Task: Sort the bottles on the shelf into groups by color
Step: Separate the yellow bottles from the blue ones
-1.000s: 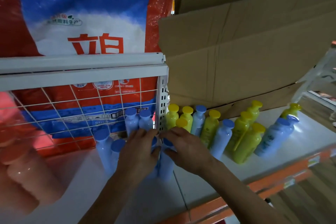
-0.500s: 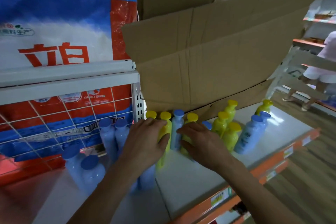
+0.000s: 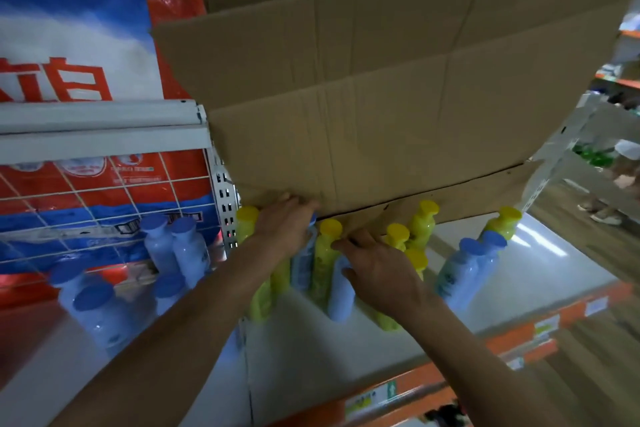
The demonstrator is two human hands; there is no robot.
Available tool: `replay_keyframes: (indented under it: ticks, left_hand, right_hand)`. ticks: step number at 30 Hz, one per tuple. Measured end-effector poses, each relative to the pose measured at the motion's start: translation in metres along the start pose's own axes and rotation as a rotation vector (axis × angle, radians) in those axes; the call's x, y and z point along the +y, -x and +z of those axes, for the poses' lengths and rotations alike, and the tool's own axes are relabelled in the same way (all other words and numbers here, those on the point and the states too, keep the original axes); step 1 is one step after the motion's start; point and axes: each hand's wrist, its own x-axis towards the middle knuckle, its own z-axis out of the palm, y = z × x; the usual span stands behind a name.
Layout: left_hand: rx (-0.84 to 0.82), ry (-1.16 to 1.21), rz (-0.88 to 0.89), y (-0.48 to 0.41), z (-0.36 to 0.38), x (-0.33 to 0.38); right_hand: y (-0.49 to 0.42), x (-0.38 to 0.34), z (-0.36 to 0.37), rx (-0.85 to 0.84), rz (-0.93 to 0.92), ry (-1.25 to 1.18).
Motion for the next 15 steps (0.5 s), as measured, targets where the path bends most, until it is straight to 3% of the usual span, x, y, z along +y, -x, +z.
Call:
replay_keyframes:
  ticks: [7,15]
  left_hand:
    - [0.069,0.069,-0.034,0.01,0.001,0.007]
    - [0.322,0.115,-0.145,0.058,-0.037,0.018]
  right_hand:
    - [-0.004,0.012,0.001,-0.004,-0.119,-0.087]
    - [0.002,0.004,-0.006,0.032,-0.177,-0.18]
